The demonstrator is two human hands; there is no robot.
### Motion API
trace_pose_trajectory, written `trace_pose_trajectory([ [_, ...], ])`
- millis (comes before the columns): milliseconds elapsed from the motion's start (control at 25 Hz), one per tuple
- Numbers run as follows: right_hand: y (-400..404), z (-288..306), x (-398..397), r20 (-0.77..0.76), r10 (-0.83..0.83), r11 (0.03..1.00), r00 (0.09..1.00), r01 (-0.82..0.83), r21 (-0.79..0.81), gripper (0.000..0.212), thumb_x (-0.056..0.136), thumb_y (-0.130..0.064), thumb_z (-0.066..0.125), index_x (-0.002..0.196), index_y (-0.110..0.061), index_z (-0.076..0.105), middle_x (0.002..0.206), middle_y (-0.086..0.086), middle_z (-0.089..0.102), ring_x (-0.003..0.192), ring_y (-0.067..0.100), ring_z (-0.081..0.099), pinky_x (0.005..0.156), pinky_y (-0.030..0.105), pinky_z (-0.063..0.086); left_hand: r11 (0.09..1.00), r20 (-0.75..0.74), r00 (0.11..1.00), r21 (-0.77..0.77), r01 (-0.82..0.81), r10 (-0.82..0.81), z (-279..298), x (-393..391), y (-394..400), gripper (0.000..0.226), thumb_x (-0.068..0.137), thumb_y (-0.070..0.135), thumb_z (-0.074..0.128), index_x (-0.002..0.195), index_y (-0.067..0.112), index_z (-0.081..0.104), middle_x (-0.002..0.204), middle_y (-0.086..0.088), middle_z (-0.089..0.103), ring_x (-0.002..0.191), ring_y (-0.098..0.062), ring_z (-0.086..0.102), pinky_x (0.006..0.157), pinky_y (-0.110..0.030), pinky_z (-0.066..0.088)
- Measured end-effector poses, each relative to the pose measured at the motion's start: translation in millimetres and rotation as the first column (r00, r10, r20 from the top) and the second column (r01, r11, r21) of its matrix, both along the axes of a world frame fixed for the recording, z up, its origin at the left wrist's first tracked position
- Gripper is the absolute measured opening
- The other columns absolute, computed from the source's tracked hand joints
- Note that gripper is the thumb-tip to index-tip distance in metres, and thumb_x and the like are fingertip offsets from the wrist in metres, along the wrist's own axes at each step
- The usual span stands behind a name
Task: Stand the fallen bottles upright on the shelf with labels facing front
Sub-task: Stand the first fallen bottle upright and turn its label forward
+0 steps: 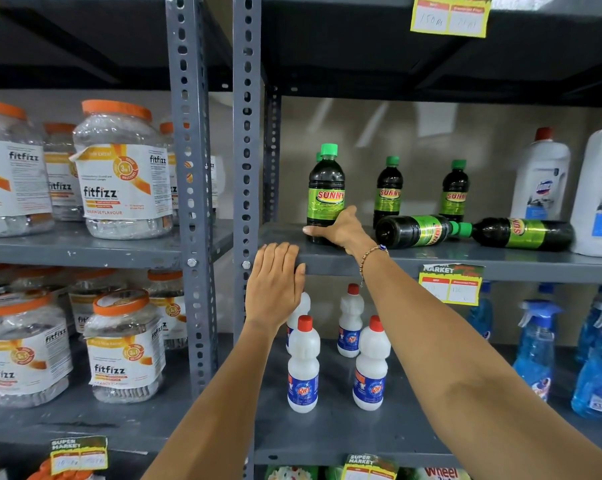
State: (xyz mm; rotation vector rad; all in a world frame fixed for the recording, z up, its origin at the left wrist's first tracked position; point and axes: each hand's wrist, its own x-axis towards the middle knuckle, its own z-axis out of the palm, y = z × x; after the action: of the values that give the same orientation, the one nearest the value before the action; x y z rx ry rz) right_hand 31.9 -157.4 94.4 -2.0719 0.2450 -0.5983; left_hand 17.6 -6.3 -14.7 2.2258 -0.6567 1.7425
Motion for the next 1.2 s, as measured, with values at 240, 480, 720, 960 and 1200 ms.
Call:
trace_pose_trajectory([
  [240,1.3,-0.7,-2.6,-0.002,-0.017,0.998,1.000,0.017,-0.068,0.094,0.064,-0.039,0.086,0.129,-0.005,0.027,0.136,0.014,0.044,0.128,0.029,0.046,0.104,0.040,0.041,1.000,-0.011,1.000,0.007,-0.006,0.006,-0.5,0.2,-0.2,0.060,0.101,0.038,0.010,0.112,0.008,0.061,0.111,-0.010,0.067,0.105,-0.029,0.063,0.101,-0.041,0.044],
  [480,5.7,1.2,-7.3,-0.007,-0.034,0.995,0.999,0.033,-0.098,0.095,0.065,-0.040,0.085,0.129,-0.004,0.025,0.138,0.015,0.041,0.130,0.029,0.043,0.107,0.040,0.038,1.000,-0.068,0.998,-0.003,0.004,-0.004,0.0,-1.4,-0.8,0.055,0.101,0.036,0.015,0.110,0.008,0.061,0.110,-0.010,0.067,0.104,-0.028,0.063,0.101,-0.041,0.044],
  [720,-14.6,-6.9,-20.7,0.111,-0.004,0.986,0.994,-0.015,0.168,0.080,0.084,-0.007,0.070,0.146,-0.004,0.020,0.133,0.013,0.053,0.123,0.024,0.051,0.101,0.034,0.041,0.935,-0.149,0.972,-0.332,0.124,-0.182,39.8,-31.5,-27.3,0.027,0.096,0.028,0.040,0.105,0.013,0.060,0.105,-0.004,0.066,0.096,-0.023,0.060,0.086,-0.036,0.043],
  [960,-14.9,-9.0,-19.9,0.142,-0.115,0.990,0.983,0.101,0.099,0.043,0.088,-0.004,0.063,0.128,0.008,0.053,0.125,0.022,0.062,0.114,0.030,0.061,0.091,0.033,0.049,0.783,-0.687,0.405,-0.608,0.134,-0.603,114.2,-4.6,-39.6,0.072,0.094,0.020,0.054,0.148,0.000,0.012,0.153,-0.014,0.028,0.139,-0.027,0.031,0.108,-0.035,0.031],
  [1200,-18.2,-8.1,-10.9,0.081,-0.112,0.991,0.990,0.106,0.080,0.030,0.083,-0.010,0.069,0.110,0.002,0.066,0.111,0.019,0.069,0.089,0.021,0.062,0.071,0.026,0.046,0.827,-0.770,0.304,-0.541,0.153,-0.560,114.8,22.3,-39.6,0.031,0.092,0.018,0.059,0.119,0.004,0.061,0.114,-0.014,0.065,0.099,-0.024,0.058,0.083,-0.031,0.042],
])
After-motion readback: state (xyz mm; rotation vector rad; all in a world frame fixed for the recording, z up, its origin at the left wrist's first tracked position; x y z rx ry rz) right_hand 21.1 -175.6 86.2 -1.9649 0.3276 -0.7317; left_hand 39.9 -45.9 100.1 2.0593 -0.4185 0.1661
